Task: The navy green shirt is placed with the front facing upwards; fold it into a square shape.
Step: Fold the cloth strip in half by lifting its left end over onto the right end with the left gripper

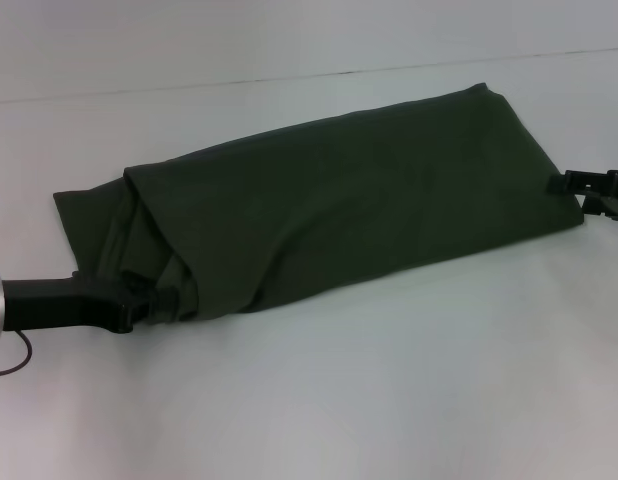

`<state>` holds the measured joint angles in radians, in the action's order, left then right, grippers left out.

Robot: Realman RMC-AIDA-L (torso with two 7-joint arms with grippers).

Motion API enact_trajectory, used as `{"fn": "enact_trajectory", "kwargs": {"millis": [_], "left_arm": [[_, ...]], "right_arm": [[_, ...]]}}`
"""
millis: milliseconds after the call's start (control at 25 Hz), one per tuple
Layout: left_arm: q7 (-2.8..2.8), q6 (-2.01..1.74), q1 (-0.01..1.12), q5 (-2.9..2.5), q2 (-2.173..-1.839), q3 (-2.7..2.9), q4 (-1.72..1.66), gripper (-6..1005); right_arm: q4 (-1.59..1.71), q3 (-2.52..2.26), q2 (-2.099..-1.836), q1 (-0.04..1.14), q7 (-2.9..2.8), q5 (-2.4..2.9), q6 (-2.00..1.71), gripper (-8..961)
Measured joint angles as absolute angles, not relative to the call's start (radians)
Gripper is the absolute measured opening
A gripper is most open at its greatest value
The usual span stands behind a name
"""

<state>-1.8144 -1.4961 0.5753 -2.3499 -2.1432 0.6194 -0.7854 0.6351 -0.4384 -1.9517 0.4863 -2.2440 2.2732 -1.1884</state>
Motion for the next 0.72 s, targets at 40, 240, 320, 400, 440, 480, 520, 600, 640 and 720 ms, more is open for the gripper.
{"fn": "enact_trajectory", "kwargs": {"millis": [40,240,320,400,440,480,520,600,640,720], "left_arm": [[-1.814,-1.496,0.575,-2.350,-2.143,0.619,-0.785,44],[-1.812,-1.496,0.575,-2.351,-2.143,0.618,-0.785,47],[-1.811,-1.495,0.573,-2.350,-2.143,0.618,-0.785,49],[-1.811,-1.495,0.573,-2.348,-2.143,0.618,-0.785,50],[-1.810,-1.495,0.573,-2.348,-2.143,0.618,-0.785,51],[-1.810,-1.495,0.573,-2.348,-2.144,0.618,-0.785,51],[-1.809,-1.495,0.573,-2.348,-2.144,0.618,-0.784,52],[-1.809,-1.495,0.572,-2.348,-2.144,0.618,-0.783,53],[-1.809,-1.495,0.572,-2.348,-2.144,0.618,-0.783,54],[-1.809,-1.495,0.572,-2.348,-2.144,0.618,-0.783,55]], "right_arm": [[0.635,-0.439,-1.952,0.486,-2.244,2.273,-1.188,814],[0.635,-0.435,-1.952,0.483,-2.244,2.273,-1.186,807],[0.635,-0.433,-1.951,0.481,-2.244,2.271,-1.185,804],[0.635,-0.435,-1.952,0.481,-2.244,2.271,-1.180,801],[0.635,-0.436,-1.952,0.480,-2.244,2.271,-1.178,799],[0.635,-0.437,-1.953,0.480,-2.244,2.270,-1.172,798],[0.635,-0.438,-1.953,0.481,-2.244,2.269,-1.168,796],[0.635,-0.439,-1.955,0.482,-2.244,2.269,-1.161,793],[0.634,-0.439,-1.957,0.483,-2.244,2.269,-1.158,792],[0.634,-0.439,-1.964,0.485,-2.238,2.269,-1.151,789]]}}
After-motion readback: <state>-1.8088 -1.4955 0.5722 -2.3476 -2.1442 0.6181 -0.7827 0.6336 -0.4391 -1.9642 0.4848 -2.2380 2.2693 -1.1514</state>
